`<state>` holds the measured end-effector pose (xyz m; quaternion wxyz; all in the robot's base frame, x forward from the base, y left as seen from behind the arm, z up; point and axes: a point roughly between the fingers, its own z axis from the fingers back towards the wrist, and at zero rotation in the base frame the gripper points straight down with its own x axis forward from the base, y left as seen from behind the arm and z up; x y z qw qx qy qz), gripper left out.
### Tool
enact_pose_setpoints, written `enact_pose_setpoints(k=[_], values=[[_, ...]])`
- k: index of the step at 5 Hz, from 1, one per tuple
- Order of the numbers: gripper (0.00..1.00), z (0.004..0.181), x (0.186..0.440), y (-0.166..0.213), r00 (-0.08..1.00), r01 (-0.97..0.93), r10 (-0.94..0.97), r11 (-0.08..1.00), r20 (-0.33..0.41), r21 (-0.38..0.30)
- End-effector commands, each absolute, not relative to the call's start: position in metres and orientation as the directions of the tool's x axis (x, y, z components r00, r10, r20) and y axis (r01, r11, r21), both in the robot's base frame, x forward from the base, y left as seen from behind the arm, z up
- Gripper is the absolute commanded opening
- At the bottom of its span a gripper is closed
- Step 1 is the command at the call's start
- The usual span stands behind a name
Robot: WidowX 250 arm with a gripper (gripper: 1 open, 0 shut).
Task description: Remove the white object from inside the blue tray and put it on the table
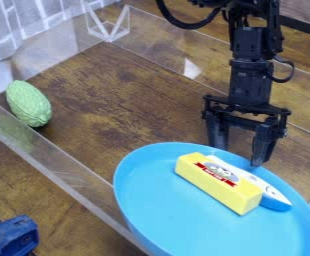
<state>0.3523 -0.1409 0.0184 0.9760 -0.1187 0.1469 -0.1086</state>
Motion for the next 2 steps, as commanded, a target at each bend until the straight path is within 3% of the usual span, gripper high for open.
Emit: enact_pose_setpoints(k=[1, 2], values=[[1.00, 0.0057, 0.3356, -0.1275, 0.913, 0.163, -0.244, 0.953, -0.326, -0.257], [1.00, 0.0072, 0.3359, -0.1338, 0.929, 0.051, -0.139, 0.966, -0.342, -0.254]])
